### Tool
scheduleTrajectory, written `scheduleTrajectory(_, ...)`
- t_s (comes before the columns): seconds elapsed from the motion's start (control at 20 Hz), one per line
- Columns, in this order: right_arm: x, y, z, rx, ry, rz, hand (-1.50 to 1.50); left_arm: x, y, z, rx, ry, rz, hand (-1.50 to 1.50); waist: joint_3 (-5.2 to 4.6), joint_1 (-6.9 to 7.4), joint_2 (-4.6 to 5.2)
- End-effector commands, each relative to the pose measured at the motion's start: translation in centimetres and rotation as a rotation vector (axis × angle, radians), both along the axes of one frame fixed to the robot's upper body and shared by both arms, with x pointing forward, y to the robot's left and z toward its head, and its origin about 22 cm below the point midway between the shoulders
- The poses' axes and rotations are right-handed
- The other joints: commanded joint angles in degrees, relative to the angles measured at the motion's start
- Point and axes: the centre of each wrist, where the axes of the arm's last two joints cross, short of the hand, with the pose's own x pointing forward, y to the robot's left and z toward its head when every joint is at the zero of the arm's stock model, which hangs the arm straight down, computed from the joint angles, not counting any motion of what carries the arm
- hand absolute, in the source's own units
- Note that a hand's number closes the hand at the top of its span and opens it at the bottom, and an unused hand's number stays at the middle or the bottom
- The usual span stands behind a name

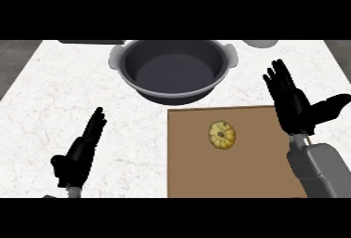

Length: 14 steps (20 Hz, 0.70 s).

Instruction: Pick the squash from the tray and place it in the pot

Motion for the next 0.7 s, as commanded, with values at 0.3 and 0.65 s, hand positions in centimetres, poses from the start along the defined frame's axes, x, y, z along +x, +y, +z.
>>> scheduleTrajectory(0.3, 0.4, -4.3, 18.0, -0.846, -0.856, 0.104, 1.50, 0.9, 0.5, 1.3, -0.038, -0.107, 0.105, 0.00, -0.96, -5.64, -2.00)
scheduleTrajectory(0.65, -5.9, 0.4, 9.3, -0.743, -1.195, 0.220, -1.50, 0.9, -0.7, 1.7, -0.085, -0.188, 0.118, 0.00, 0.45, -3.04, 1.52)
